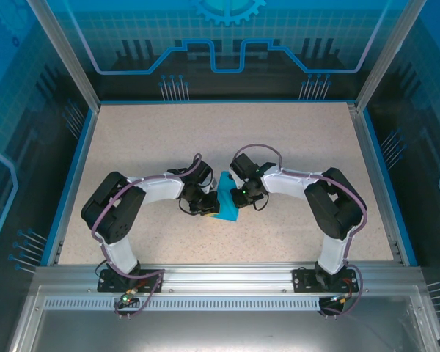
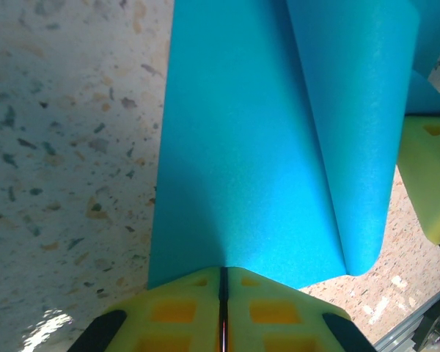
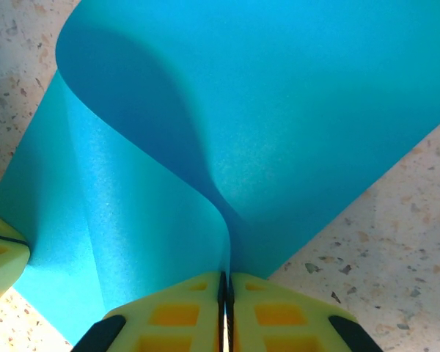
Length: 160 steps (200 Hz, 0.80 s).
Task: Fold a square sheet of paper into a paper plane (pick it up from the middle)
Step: Fold the triangle a second time at the center of the table.
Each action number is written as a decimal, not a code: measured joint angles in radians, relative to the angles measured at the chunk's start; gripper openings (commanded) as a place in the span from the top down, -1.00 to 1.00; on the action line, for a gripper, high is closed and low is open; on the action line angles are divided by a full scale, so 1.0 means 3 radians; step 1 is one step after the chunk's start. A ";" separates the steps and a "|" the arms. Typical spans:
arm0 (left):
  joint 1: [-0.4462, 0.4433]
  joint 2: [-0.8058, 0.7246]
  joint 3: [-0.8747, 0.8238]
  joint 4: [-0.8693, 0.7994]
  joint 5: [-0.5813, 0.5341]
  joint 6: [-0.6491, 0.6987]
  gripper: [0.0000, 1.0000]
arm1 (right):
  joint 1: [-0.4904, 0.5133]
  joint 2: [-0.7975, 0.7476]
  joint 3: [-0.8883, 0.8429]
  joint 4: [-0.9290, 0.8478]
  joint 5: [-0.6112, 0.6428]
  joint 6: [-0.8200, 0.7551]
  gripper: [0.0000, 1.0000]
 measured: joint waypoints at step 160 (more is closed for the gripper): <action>0.0000 0.0009 0.0006 -0.0001 0.0000 0.0008 0.78 | 0.0000 0.0090 0.0085 -0.0008 0.0006 -0.0011 0.78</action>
